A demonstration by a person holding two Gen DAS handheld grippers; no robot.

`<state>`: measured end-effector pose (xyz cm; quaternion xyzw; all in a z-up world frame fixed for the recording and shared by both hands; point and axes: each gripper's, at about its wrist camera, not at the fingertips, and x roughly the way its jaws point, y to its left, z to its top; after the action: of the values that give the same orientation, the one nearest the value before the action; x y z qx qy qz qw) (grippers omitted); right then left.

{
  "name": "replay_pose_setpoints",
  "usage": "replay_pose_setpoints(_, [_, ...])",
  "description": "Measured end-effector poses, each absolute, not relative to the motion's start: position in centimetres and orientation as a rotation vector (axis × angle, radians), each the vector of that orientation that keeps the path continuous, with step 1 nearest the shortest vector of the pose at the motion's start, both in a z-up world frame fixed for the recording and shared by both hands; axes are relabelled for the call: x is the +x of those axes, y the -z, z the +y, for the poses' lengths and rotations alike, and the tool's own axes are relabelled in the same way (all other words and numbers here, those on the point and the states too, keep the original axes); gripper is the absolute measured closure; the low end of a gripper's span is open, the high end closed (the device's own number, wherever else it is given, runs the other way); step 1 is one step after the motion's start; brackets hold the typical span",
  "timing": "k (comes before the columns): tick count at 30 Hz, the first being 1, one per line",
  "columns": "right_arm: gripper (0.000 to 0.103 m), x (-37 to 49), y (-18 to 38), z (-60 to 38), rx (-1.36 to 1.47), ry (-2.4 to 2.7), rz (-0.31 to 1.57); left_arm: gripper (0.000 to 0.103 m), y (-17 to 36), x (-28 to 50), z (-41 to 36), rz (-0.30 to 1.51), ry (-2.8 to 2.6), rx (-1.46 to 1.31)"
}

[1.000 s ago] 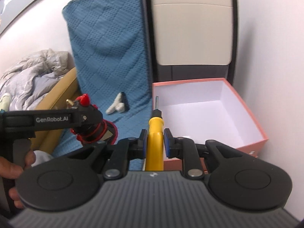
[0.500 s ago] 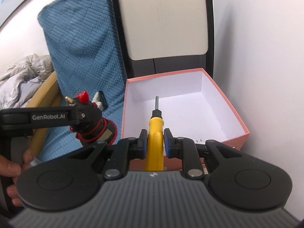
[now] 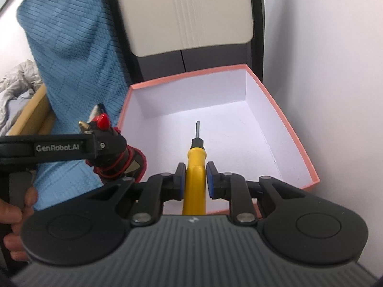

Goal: Organize rigid objects
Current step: 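Carry the red toy and yellow screwdriver together over the pink box, then open the left gripper dropping the red toy while the right releases the screwdriver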

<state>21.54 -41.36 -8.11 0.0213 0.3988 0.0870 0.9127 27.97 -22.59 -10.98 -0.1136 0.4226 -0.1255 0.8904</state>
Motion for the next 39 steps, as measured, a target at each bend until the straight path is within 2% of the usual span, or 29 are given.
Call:
replay_pose_setpoints(19, [0.081,29.7,15.3,-44.6,0.064,-0.183,0.942,0.039,17.9,36.2,-27.7,0.99,0.268,-0.189])
replay_pose_setpoints(28, [0.081,29.7,15.0,-45.3,0.077,-0.181,0.951,0.037,16.5,35.8,-27.6,0.964,0.28,-0.188])
replay_pose_setpoints(39, [0.081,25.8,10.5,-45.1,0.101,-0.143,0.891,0.037,11.6,31.2,-25.6,0.889,0.298,-0.194])
